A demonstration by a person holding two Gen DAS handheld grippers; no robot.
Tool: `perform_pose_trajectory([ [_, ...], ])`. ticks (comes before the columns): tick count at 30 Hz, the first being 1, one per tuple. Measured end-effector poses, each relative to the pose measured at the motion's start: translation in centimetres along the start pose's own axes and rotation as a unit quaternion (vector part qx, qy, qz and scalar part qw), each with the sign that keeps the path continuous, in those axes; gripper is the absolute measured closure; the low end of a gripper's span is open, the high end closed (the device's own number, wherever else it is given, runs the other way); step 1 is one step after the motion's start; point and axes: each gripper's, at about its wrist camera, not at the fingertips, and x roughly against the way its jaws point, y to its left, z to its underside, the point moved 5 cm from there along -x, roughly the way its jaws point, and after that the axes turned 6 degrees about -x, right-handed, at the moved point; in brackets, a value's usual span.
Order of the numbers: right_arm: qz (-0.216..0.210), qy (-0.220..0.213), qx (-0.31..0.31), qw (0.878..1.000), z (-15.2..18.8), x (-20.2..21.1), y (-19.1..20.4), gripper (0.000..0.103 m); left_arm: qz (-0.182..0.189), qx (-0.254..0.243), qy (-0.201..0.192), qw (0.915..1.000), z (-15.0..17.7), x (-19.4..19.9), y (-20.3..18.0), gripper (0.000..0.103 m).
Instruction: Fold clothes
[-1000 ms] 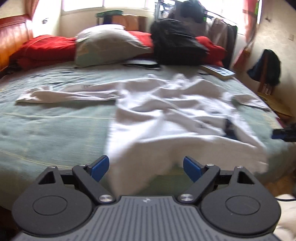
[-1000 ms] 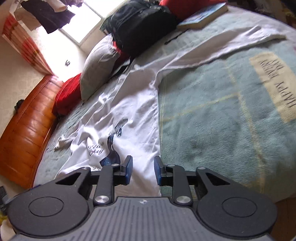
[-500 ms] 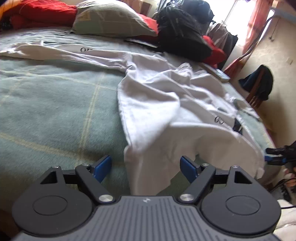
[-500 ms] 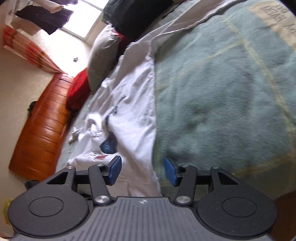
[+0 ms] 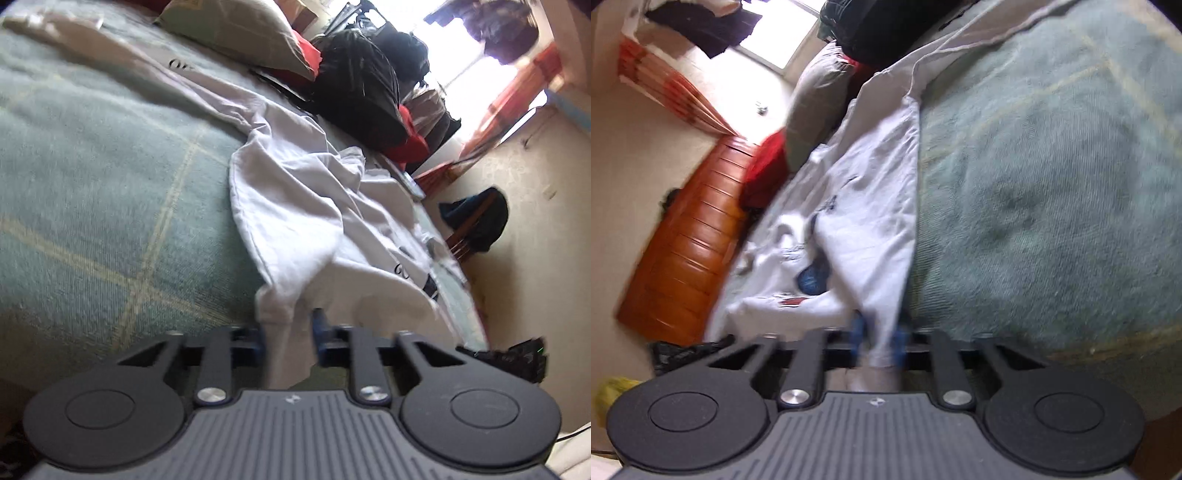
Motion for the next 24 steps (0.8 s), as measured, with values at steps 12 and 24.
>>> perform_pose_trajectory([
  [12,-0.022,-0.066,0.073,0.995,-3.5,4.4,5.3,0.094,0.002,-0.082,-0.097,0.9919,-4.2,7.4,-5.3,0.102],
  [24,0.065,-0.068,0.052,0.994,-5.6,5.2,2.7,0.074,-0.118,-0.055,-0.032,0.9910,-3.8,6.7,-0.9,0.062],
])
